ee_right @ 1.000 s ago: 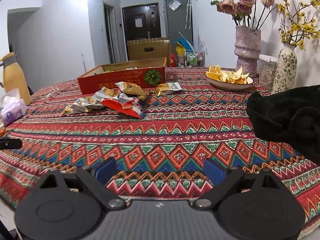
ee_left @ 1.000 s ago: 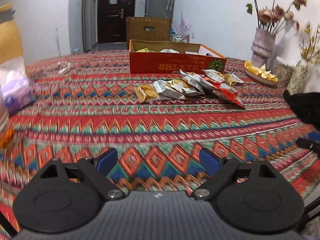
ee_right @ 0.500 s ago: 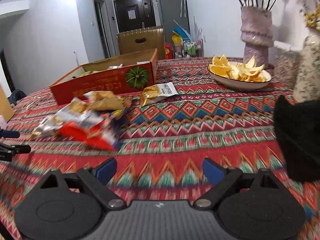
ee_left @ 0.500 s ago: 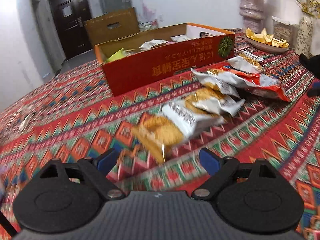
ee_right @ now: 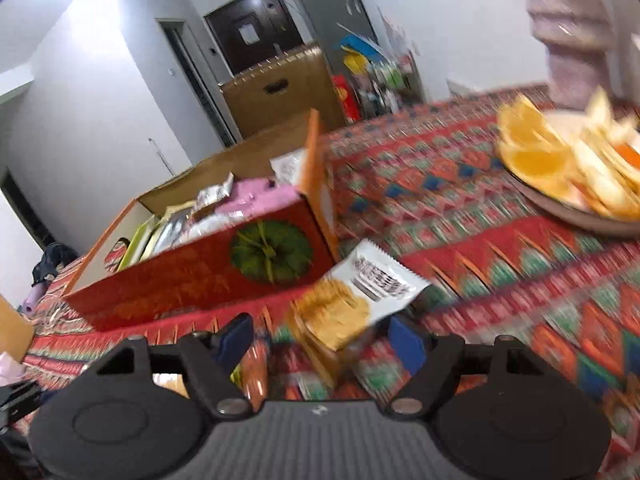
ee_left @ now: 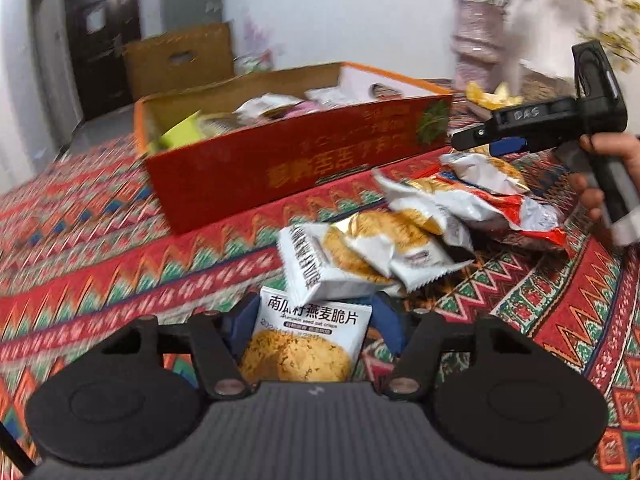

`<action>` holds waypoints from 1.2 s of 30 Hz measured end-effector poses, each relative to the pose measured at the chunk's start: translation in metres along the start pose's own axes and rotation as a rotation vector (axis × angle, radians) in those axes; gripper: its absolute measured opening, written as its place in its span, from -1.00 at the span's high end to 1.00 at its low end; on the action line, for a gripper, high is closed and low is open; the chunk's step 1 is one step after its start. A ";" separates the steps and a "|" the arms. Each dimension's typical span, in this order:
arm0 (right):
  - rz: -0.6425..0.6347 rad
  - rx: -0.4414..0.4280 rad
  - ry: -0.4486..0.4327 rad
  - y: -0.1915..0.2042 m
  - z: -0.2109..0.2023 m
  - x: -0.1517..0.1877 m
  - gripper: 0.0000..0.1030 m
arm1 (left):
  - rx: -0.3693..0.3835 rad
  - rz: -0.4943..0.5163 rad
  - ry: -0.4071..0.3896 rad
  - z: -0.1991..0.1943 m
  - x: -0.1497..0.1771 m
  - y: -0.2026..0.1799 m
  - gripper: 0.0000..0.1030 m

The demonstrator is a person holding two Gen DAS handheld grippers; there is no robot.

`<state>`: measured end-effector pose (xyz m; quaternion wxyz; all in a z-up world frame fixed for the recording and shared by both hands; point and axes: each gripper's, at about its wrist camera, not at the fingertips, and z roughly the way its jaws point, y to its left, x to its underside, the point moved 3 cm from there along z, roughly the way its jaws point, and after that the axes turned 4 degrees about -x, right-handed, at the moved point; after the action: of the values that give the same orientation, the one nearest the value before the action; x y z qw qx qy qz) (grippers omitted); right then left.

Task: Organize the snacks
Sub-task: 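Grasp a pumpkin-seed oat crisp packet with each tool, then carry both crisp packets into the cardboard box and open both tools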

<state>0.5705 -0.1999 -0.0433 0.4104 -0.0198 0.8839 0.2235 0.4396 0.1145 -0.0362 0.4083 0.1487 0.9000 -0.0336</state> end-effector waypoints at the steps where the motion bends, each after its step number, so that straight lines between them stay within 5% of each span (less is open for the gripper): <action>1: -0.031 0.038 -0.010 0.005 0.007 -0.001 -0.46 | -0.029 -0.030 0.012 -0.003 0.002 0.002 -0.21; 6: -0.194 0.204 -0.019 0.021 0.027 0.001 -0.44 | -0.095 -0.098 0.034 -0.022 0.015 0.008 -0.16; 9: -0.186 0.228 -0.029 0.015 0.024 -0.003 -0.06 | -0.109 -0.141 0.039 -0.031 0.017 0.011 -0.14; 15: -0.205 0.215 -0.012 0.008 -0.021 0.018 0.14 | -0.108 -0.226 0.004 -0.068 0.023 0.004 -0.12; 23: -0.227 0.151 -0.021 0.022 -0.140 0.096 0.13 | -0.040 -0.352 -0.033 -0.127 0.061 -0.038 -0.12; 28: -0.178 0.103 -0.018 0.036 -0.208 0.149 0.13 | -0.062 -0.383 -0.012 -0.152 0.085 -0.057 -0.13; 36: -0.262 -0.006 0.017 0.078 -0.250 0.202 0.13 | -0.081 -0.375 -0.082 -0.192 0.091 -0.085 -0.13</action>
<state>0.2406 -0.2026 -0.0217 0.4286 -0.1381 0.8765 0.1704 0.2189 0.0897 0.0187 0.4367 -0.0398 0.8953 -0.0789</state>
